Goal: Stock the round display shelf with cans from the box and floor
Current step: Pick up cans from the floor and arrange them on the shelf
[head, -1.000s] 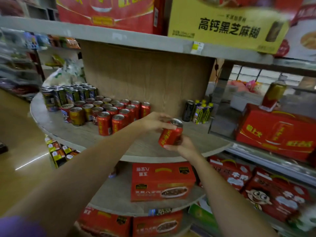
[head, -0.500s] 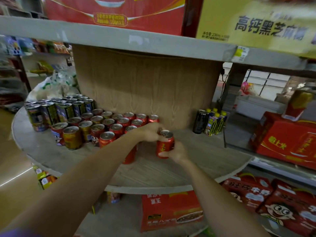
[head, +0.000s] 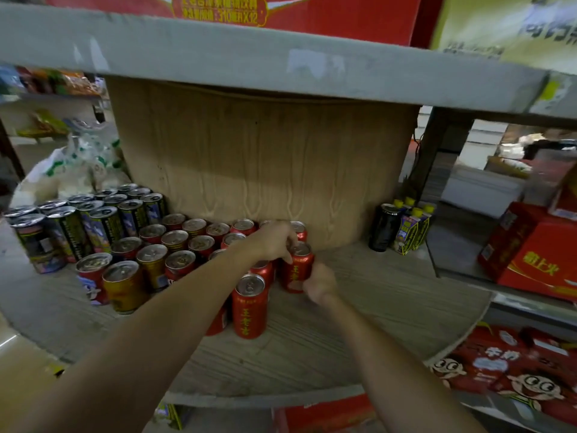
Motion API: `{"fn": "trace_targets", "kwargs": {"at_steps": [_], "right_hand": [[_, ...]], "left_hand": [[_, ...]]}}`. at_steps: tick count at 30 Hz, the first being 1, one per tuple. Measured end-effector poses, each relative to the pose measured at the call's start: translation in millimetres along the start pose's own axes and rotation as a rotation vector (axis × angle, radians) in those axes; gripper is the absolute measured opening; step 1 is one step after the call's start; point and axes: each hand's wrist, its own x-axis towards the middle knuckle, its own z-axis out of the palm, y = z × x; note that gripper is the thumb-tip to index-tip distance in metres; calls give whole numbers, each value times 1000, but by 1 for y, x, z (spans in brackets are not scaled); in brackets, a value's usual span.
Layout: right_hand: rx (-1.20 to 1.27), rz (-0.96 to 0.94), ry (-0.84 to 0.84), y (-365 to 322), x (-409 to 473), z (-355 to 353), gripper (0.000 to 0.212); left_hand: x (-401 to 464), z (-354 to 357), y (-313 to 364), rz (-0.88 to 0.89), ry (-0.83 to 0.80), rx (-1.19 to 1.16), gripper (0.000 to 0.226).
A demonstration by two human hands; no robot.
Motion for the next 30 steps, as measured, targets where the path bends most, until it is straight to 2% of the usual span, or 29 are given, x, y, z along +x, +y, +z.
{"fn": "trace_targets", "kwargs": {"at_steps": [5, 9, 11, 16, 20, 22, 25, 27, 28, 30], "right_hand": [[0, 18, 44, -1, 17, 7, 79], [18, 29, 22, -6, 28, 9, 69], [-11, 36, 6, -8, 33, 8, 69], [19, 82, -4, -8, 35, 10, 75], [129, 80, 3, -7, 27, 11, 72], [233, 74, -1, -3, 17, 6, 70], [261, 47, 27, 12, 4, -15, 62], [255, 37, 75, 28, -3, -43, 42], [214, 29, 96, 36, -9, -61, 35], [159, 38, 143, 59, -23, -96, 40]], "left_hand": [[11, 0, -9, 33, -17, 83, 33], [20, -3, -7, 51, -31, 197, 8], [23, -5, -8, 39, -54, 196, 24], [24, -6, -13, 0, -80, 117, 34], [21, -13, 9, -57, -114, 155, 16], [18, -18, 28, -62, -132, 211, 18], [20, -17, 54, -8, -40, 250, 9], [27, -5, 71, 79, 27, 196, 12], [33, 6, 82, 121, 21, 162, 13], [44, 33, 107, 192, -48, 96, 16]]}}
